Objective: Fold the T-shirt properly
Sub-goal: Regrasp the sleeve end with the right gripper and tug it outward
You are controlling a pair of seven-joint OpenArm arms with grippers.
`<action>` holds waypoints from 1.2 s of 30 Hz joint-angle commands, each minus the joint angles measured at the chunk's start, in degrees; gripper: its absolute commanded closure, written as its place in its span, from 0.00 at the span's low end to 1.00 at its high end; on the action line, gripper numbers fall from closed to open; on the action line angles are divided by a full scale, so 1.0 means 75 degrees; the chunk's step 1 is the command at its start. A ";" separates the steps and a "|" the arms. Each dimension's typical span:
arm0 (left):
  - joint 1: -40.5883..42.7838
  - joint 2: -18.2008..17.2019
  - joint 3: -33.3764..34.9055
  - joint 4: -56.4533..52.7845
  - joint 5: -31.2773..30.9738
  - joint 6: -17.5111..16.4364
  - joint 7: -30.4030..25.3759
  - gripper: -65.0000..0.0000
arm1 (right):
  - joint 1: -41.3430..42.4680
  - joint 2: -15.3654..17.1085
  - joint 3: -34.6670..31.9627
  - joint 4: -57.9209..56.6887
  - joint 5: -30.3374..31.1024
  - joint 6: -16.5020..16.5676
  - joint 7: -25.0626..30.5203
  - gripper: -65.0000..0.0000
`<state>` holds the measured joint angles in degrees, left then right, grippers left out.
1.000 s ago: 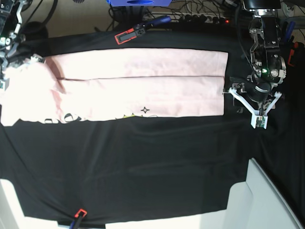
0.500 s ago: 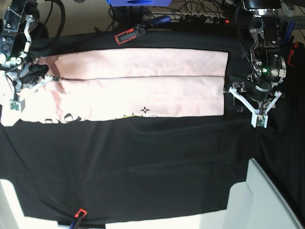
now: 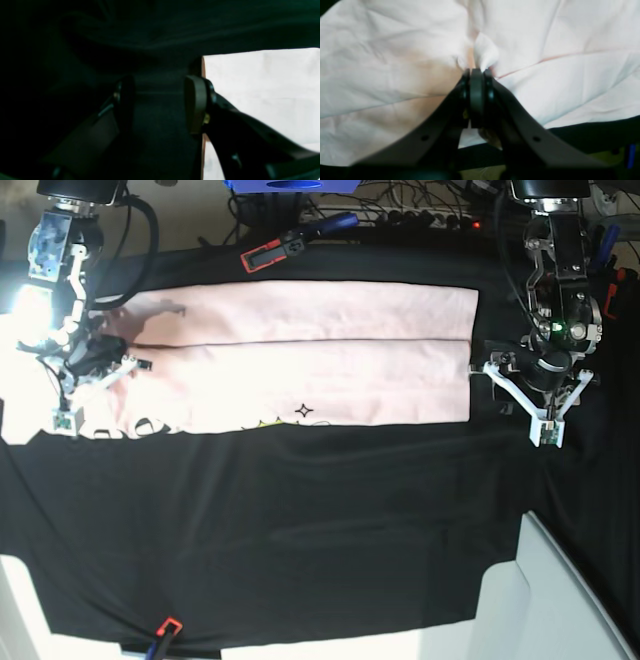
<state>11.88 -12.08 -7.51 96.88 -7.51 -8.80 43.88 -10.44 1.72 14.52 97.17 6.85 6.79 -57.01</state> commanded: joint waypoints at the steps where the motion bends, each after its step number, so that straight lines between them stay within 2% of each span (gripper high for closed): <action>1: -0.0078 -0.0084 -0.0025 0.0123 0.0011 0.0054 -0.0148 0.52 | 0.0049 0.0082 -0.0161 0.0319 0.0030 0.0074 0.0129 0.93; 5: -0.0089 -0.0084 -0.0025 0.0123 0.0011 0.0054 -0.0148 0.52 | -0.0115 0.0105 -0.0360 0.0917 0.0018 0.0074 0.0106 0.70; 8: -0.0101 -0.0084 -0.0025 0.0123 0.0011 0.0054 -0.0148 0.52 | -0.0080 0.0105 -0.0337 0.0952 0.0018 0.0074 -0.0222 0.50; 10: -0.0101 -0.0084 -0.0025 0.0111 0.0011 0.0054 -0.0148 0.52 | -0.0126 0.0105 -0.0337 0.1034 0.0018 0.0074 -0.0222 0.46; 12: -0.0101 -0.0084 -0.0025 0.0111 0.0011 0.0054 -0.0148 0.52 | -0.0197 0.0129 -0.0325 0.1245 0.0018 0.0074 -0.0152 0.49; 14: -0.0101 -0.0084 -0.0025 0.0111 0.0011 0.0054 -0.0148 0.52 | -0.0337 0.0375 -0.0313 0.1597 0.0018 0.0074 0.0106 0.57; 16: -0.0089 -0.0084 -0.0025 0.0111 0.0011 0.0054 -0.0148 0.52 | -0.0572 0.0551 -0.0149 0.1855 0.0018 0.0074 0.0305 0.68; 20: -0.0066 -0.0095 -0.0025 0.0111 0.0011 0.0054 -0.0148 0.52 | -0.0677 0.0539 0.0449 0.1867 0.0018 0.0074 0.0118 1.00; 22: -0.0066 -0.0084 -0.0025 0.0111 -0.0001 0.0054 -0.0148 0.52 | -0.0689 0.0527 0.0484 0.1574 0.0042 0.0074 0.0047 0.98; 25: -0.0089 -0.0060 -0.0025 0.0135 -0.0060 0.0054 -0.0160 0.52 | -0.0689 0.0527 0.0461 0.1140 0.0065 0.0074 0.0235 1.00; 33: -0.0078 -0.0037 -0.0013 0.0193 -0.0060 0.0054 -0.0160 0.52 | -0.0478 0.0527 -0.0360 -0.0794 0.0065 0.0074 0.1219 1.00; 36: -0.0054 -0.0072 -0.0025 0.0170 -0.0060 0.0054 -0.0160 0.52 | -0.0326 0.0527 -0.0407 -0.1697 0.0065 0.0074 0.1442 1.00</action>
<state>11.81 -11.90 -7.51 97.12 -7.90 -8.82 43.86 -13.23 5.02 11.14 83.72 7.44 7.49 -46.35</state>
